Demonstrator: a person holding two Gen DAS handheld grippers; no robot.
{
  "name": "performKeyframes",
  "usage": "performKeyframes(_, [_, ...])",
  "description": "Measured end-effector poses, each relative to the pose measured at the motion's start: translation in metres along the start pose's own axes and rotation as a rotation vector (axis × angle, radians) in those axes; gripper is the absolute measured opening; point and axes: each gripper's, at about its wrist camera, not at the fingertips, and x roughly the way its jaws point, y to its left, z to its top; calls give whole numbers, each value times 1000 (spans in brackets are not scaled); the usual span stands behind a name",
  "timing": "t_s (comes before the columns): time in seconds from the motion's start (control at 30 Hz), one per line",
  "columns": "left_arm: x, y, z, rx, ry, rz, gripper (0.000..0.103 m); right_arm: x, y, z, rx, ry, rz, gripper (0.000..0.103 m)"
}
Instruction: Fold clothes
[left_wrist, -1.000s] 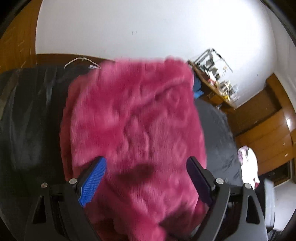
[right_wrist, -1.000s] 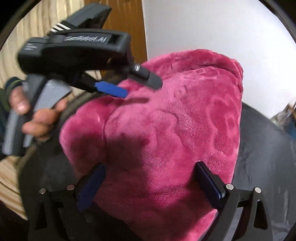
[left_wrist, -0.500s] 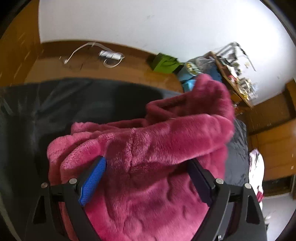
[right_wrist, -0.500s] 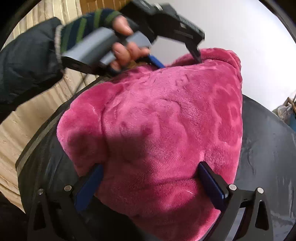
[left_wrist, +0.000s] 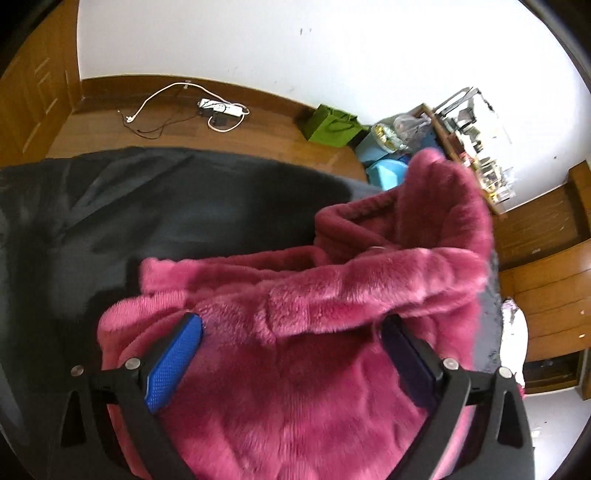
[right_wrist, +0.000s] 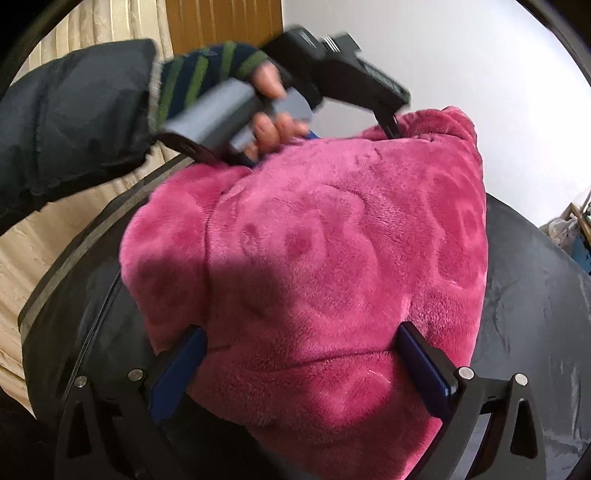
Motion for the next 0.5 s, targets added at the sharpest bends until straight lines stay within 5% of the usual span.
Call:
performKeyframes(0.13, [-48, -4, -18, 44, -22, -5, 99, -14, -4, 7, 35, 0, -3, 103])
performKeyframes(0.33, [-74, -7, -56, 170, -1, 0, 99, -44, 2, 33, 7, -185, -93, 103])
performKeyframes(0.5, [-59, 8, -69, 161, 33, 41, 99, 8, 21, 65, -115, -170, -124, 103])
